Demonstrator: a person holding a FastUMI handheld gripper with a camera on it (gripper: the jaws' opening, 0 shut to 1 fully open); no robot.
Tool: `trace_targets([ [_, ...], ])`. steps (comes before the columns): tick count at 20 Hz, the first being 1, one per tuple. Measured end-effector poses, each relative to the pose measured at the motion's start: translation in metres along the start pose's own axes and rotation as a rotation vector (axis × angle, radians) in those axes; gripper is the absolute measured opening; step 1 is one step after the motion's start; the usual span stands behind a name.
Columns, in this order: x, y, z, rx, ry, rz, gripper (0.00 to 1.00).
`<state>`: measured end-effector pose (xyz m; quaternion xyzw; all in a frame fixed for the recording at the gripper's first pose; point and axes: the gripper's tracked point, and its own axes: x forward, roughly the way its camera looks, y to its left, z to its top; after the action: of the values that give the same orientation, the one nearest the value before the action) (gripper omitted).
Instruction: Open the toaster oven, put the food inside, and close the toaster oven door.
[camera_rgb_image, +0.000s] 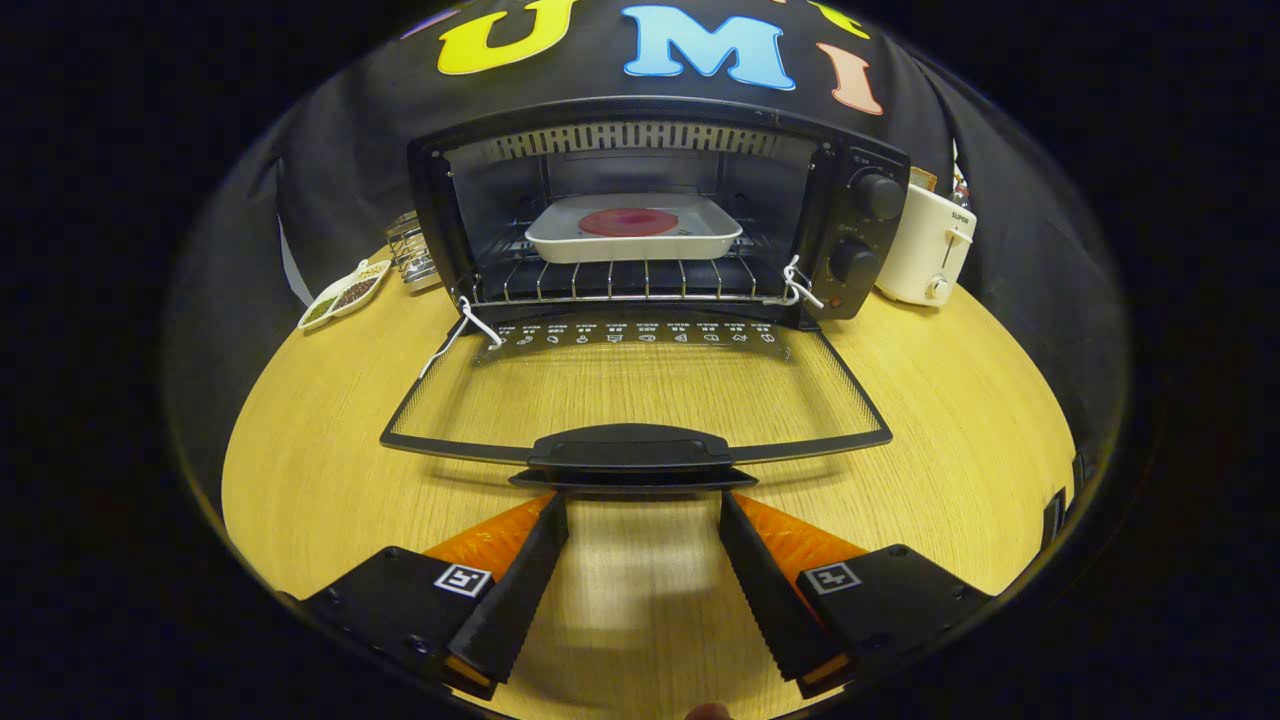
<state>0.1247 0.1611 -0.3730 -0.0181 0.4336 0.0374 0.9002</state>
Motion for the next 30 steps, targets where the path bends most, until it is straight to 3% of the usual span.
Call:
trace_targets([
  [16,-0.050,0.000,0.056,-0.049,-0.263,-0.004,0.97],
  [24,-0.062,0.002,0.131,-0.088,-0.427,0.010,0.98],
  [28,-0.090,0.000,0.171,-0.066,-0.497,0.032,0.99],
  [30,-0.114,-0.003,0.167,-0.056,-0.529,0.049,0.98],
])
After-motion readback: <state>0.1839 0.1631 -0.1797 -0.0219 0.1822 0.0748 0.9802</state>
